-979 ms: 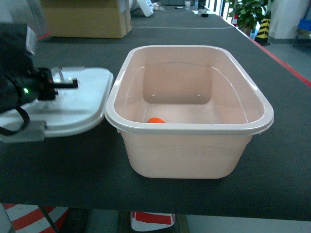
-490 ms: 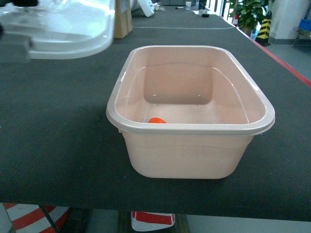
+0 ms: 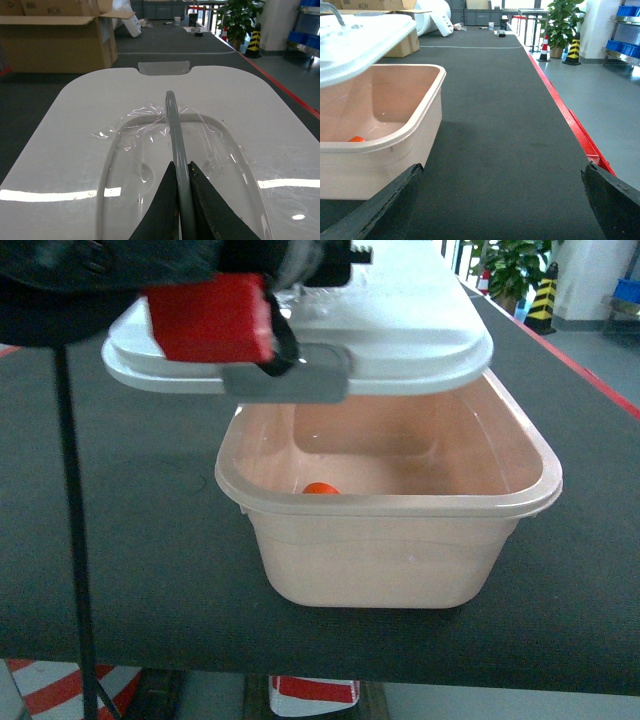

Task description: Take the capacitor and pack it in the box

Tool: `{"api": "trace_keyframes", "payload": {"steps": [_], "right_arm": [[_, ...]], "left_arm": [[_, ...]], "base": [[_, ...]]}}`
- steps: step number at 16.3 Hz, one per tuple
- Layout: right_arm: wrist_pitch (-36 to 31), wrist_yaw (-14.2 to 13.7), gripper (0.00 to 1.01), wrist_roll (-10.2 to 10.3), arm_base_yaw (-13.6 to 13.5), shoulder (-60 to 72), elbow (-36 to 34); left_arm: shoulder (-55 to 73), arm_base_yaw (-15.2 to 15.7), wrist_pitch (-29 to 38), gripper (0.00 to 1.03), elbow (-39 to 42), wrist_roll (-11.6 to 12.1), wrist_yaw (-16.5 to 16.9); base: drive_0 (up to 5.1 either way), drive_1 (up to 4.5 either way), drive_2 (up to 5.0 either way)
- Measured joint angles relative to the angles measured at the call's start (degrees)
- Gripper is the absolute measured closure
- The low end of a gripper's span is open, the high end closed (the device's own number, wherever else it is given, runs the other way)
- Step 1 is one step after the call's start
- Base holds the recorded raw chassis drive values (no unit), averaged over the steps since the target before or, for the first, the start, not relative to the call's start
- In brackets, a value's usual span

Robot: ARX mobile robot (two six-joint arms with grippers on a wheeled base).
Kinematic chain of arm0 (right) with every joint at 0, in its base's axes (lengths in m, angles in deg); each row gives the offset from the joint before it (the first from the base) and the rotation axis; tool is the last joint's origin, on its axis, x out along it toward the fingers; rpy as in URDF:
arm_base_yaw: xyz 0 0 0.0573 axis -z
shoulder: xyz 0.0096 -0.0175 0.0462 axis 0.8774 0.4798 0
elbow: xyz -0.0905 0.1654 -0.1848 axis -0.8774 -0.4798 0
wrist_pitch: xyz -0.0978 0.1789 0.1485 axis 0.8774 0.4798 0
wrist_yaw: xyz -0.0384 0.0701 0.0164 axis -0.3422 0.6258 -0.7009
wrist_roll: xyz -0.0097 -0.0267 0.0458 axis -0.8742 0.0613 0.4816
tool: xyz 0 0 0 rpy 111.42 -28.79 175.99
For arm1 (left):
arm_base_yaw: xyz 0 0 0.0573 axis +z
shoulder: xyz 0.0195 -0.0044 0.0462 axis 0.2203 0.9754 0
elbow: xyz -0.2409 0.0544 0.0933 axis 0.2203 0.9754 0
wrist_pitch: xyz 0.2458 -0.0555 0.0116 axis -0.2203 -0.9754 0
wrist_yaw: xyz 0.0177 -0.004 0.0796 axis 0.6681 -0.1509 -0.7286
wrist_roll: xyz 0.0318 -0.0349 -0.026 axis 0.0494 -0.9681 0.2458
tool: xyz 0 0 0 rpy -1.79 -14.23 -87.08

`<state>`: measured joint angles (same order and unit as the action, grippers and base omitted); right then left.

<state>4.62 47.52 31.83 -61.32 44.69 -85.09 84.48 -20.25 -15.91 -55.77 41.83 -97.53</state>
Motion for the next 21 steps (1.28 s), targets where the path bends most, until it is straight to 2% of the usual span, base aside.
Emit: {"api": "trace_keyframes", "payload": {"steps": [5, 8, 12, 21], "right_arm": [[0.0, 0.0, 0.03, 0.0, 0.0, 0.0, 0.0], [0.0, 0.0, 0.03, 0.0, 0.0, 0.0, 0.0], [0.0, 0.0, 0.03, 0.0, 0.0, 0.0, 0.0], [0.0, 0.0, 0.03, 0.0, 0.0, 0.0, 0.0]], "left_arm": [[7.0, -5.3, -1.9, 1.01, -7.1, -0.3, -5.4], [10.1, -6.8, -3.8, 1.01, -9.2, -1.2, -7.0], [13.1, -7.0, -4.7, 1.01, -9.7, -1.9, -8.1], [12.0, -7.1, -4.5, 1.01, -6.2, -4.8, -7.6]], "base": [[0.0, 0.00, 0.0], [0.0, 0.00, 0.0], [0.0, 0.00, 0.0], [0.0, 0.00, 0.0]]}}
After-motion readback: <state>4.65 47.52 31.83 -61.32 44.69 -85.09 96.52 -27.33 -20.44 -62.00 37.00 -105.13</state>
